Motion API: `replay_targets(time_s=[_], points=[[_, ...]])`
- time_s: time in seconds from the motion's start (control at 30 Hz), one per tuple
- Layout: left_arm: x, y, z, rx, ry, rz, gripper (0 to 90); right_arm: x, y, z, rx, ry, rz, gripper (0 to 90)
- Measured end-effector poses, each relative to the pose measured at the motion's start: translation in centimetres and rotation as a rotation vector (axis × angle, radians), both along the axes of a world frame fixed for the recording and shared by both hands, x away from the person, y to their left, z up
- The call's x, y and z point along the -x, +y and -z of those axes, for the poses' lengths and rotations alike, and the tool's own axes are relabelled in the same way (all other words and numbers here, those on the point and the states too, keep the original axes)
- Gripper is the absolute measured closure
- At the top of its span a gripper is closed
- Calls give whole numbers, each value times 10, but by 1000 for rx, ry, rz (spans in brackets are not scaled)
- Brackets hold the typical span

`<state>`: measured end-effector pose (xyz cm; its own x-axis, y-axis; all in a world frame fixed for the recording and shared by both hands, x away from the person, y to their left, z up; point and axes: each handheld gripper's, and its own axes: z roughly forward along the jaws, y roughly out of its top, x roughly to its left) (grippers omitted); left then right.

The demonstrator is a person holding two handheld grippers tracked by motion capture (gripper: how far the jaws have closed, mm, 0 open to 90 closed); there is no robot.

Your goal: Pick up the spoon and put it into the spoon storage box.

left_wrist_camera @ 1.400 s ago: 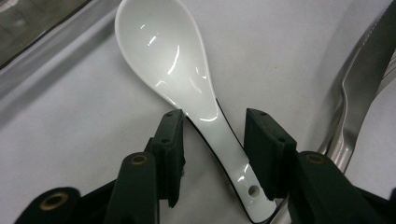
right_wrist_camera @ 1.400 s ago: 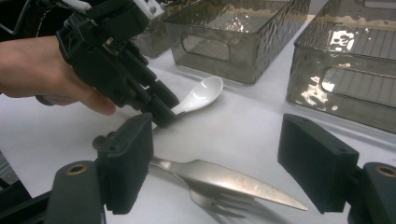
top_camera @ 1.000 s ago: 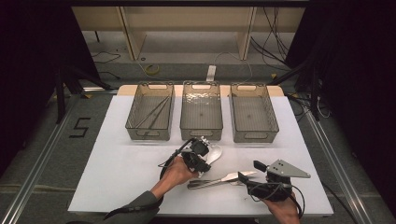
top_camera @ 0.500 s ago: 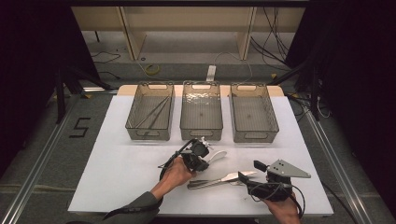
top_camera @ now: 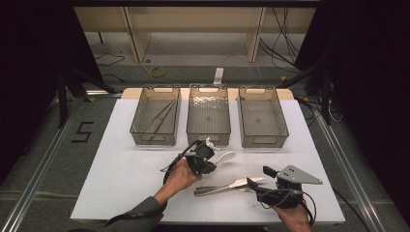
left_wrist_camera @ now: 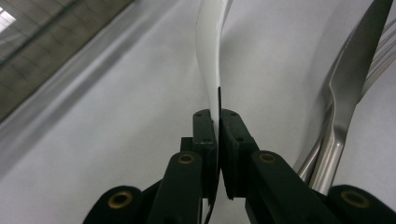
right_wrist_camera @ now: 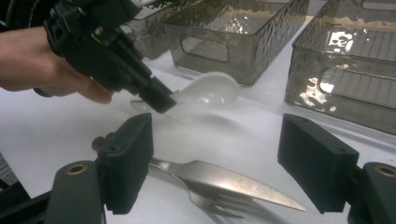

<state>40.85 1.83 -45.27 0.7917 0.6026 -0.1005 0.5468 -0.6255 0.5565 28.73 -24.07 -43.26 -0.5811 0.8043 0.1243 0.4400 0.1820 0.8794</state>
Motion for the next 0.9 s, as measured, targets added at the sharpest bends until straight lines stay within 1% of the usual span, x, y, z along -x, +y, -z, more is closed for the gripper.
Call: replay_targets(time_s=[0.17,0.3,0.37,0.43,0.5,0.57,0.7,0.87,0.9], points=[[-4,9,-13,50,-25,-22,854,0,0,0,3,1,-2,275],[-9,15,-22,76,-40,-40,854,0,0,0,2,2,0,275],[-13,18,-26,83,-54,-48,854,0,0,0,2,1,-2,275],[-17,20,-31,95,-63,-62,854,0,0,1,1,0,-3,275],[-21,22,-35,93,-71,-68,853,0,0,1,0,7,-1,275],[-27,25,-41,96,-84,-77,853,0,0,1,2,4,-5,275],[-39,32,-53,127,-100,-116,853,0,0,0,1,-1,-4,275],[-53,38,-63,137,-113,-147,853,0,1,1,4,-1,-8,275],[-56,39,-65,145,-110,-157,853,0,1,1,4,-2,-8,276]])
